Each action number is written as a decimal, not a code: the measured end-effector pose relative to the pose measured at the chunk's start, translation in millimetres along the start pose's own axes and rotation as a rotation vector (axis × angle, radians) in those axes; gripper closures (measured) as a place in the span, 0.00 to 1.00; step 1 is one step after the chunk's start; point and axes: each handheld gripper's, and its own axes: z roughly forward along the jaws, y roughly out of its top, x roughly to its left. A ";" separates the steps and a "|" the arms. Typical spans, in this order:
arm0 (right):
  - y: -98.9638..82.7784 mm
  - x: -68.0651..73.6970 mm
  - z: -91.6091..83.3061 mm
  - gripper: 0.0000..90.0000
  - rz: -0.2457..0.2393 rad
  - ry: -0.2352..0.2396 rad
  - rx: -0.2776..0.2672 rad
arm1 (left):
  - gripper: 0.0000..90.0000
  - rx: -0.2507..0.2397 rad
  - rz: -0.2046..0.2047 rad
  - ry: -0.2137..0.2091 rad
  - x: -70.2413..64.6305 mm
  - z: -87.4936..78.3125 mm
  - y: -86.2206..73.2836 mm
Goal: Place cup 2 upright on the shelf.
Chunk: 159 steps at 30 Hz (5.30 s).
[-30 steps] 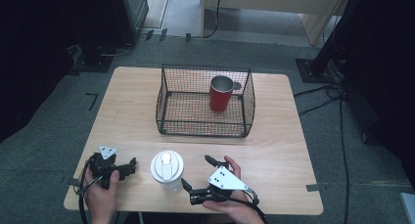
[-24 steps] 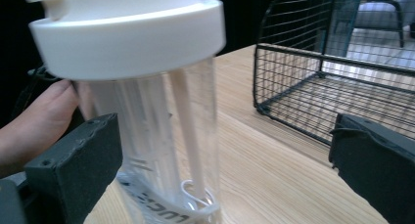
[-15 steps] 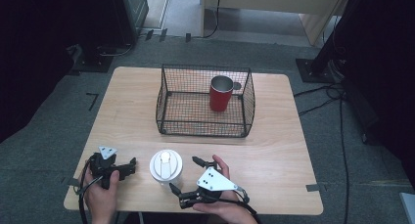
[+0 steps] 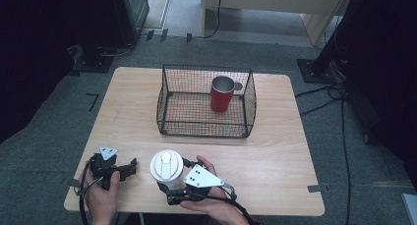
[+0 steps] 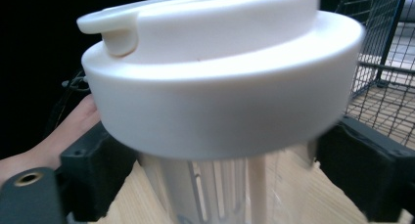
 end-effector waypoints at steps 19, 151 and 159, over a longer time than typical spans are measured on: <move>6.4 9.6 25.2 0.17 -0.075 -0.068 -0.005 | 0.00 -0.002 0.000 0.001 -0.6 0.8 0.6; 132.3 -136.5 89.4 0.17 -0.053 -0.522 -0.189 | 0.00 -0.002 -0.001 0.001 -0.6 1.0 0.9; 125.4 -148.6 103.3 0.17 -0.066 -0.535 -0.181 | 0.00 -0.001 -0.001 0.001 -0.6 0.9 0.9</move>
